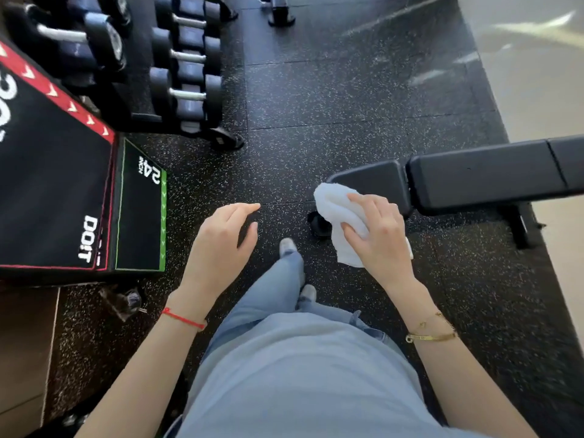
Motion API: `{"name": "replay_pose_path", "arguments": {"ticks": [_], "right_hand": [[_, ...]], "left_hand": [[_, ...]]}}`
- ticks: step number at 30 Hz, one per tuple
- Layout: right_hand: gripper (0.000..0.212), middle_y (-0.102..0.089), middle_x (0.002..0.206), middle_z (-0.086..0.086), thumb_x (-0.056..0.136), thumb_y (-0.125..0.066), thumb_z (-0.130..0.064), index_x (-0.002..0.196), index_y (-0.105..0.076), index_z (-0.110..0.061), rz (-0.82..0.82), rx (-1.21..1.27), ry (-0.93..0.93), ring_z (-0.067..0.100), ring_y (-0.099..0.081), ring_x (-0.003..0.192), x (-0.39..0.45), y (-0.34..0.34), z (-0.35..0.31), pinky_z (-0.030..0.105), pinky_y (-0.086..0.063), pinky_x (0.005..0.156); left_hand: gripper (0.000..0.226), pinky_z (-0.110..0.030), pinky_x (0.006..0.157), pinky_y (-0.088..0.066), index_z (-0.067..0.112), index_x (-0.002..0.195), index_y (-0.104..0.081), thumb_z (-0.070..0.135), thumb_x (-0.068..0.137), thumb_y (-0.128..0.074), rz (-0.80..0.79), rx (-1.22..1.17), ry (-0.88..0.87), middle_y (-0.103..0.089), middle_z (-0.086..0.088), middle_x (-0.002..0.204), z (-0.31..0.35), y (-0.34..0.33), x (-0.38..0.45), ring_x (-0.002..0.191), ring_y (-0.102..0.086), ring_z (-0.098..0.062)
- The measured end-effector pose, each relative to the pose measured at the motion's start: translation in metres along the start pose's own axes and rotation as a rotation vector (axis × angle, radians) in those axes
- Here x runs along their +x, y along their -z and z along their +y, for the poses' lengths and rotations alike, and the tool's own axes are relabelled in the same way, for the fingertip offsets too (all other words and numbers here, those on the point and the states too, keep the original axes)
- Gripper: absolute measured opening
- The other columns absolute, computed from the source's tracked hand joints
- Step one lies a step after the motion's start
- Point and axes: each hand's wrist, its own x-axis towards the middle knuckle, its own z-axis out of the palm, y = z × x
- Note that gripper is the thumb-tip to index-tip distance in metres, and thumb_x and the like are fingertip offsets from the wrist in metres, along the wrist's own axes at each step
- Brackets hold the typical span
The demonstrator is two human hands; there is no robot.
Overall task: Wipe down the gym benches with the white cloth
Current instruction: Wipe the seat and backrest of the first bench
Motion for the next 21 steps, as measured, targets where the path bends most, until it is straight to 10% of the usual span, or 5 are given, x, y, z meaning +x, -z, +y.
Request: {"name": "replay_pose_path", "arguments": {"ticks": [21], "right_hand": [[0.043,-0.059,0.127,0.004,0.091,-0.069,-0.024,0.133,-0.059,-0.019,-0.033,-0.039,-0.018,0.028,-0.052,0.109,0.143,0.033,0.164,0.033,-0.033,0.093]], "left_hand": [[0.033,-0.037,0.103,-0.047,0.01,0.129,-0.061,0.015,0.097,-0.056,-0.004,0.007,-0.065,-0.064,-0.005,0.125,0.097,-0.066,0.19,0.116,-0.059,-0.019]]}}
